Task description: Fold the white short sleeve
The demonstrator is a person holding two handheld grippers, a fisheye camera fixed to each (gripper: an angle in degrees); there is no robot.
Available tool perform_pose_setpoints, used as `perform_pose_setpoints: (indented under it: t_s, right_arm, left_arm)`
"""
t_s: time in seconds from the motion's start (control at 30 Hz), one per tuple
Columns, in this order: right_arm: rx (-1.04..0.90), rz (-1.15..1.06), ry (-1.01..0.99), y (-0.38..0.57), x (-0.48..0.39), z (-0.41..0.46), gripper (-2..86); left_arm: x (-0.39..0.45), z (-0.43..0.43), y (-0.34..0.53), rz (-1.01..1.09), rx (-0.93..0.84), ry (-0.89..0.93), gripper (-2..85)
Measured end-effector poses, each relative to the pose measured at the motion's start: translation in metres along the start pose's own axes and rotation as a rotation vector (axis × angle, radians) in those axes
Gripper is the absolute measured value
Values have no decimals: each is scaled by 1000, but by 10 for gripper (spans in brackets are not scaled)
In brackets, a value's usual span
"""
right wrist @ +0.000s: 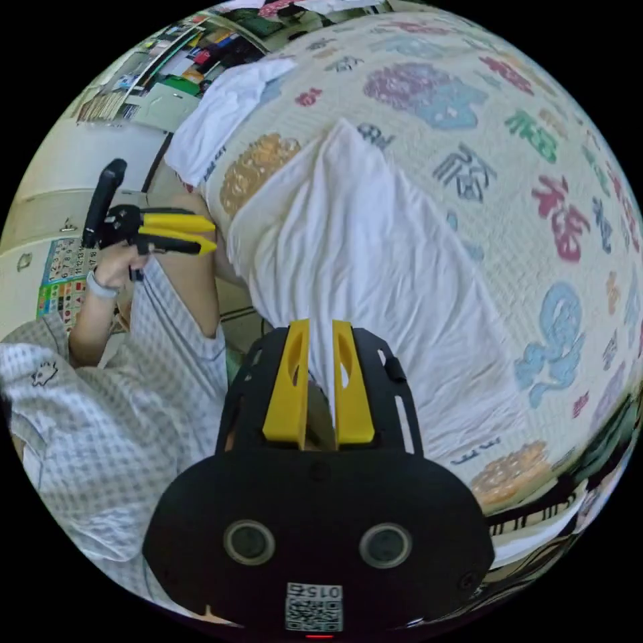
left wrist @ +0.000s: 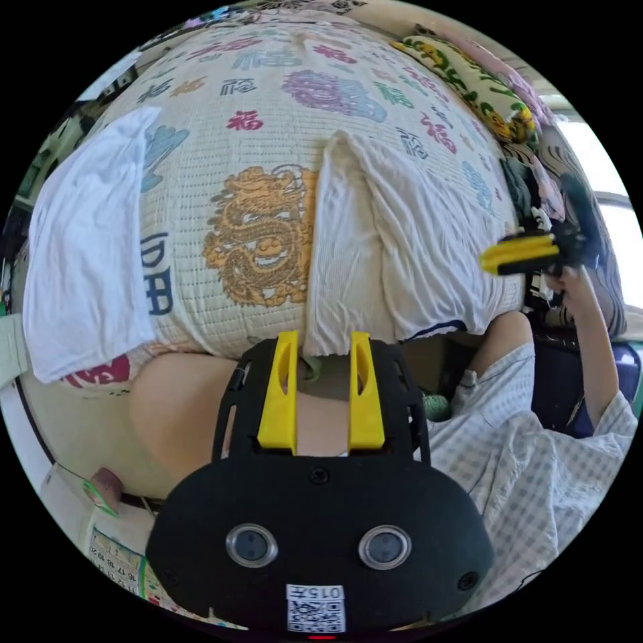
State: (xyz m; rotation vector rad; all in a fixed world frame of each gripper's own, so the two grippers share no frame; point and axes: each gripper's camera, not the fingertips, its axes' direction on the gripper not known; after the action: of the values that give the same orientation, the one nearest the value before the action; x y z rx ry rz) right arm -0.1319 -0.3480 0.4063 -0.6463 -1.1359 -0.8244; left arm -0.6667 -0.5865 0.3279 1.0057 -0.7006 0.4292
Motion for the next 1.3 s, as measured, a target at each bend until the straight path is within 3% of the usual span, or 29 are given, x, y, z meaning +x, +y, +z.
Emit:
perform_pose_setpoints:
  t_s: [0.13, 0.33, 0.6, 0.77, 0.9, 1.1, 1.3]
  right_arm:
    - [21, -3, 136, -101, -2, -13, 100]
    - [-128, 78, 73, -181, 13, 17, 105]
    - [-203, 43, 144, -195, 15, 24, 26]
    - [-176, 13, 123, -188, 16, 3, 8]
    - [-151, -6, 129, -182, 14, -19, 1]
    - [-47, -23, 179, -164, 15, -71, -4]
    - [63, -36, 75, -89, 44, -137, -4]
  left_arm:
    - [-4, 19, -7, -7, -72, 11, 124]
    - [-8, 54, -27, 14, -232, -5, 118]
    - [-4, 72, -35, 104, -307, -86, 76]
    - [-14, 78, -32, 121, -308, -21, 30]
    - [-25, 71, -20, 102, -224, 104, 3]
    - [-35, 22, 12, 43, 33, 117, -3]
    - [14, -11, 55, 208, 196, 220, -4]
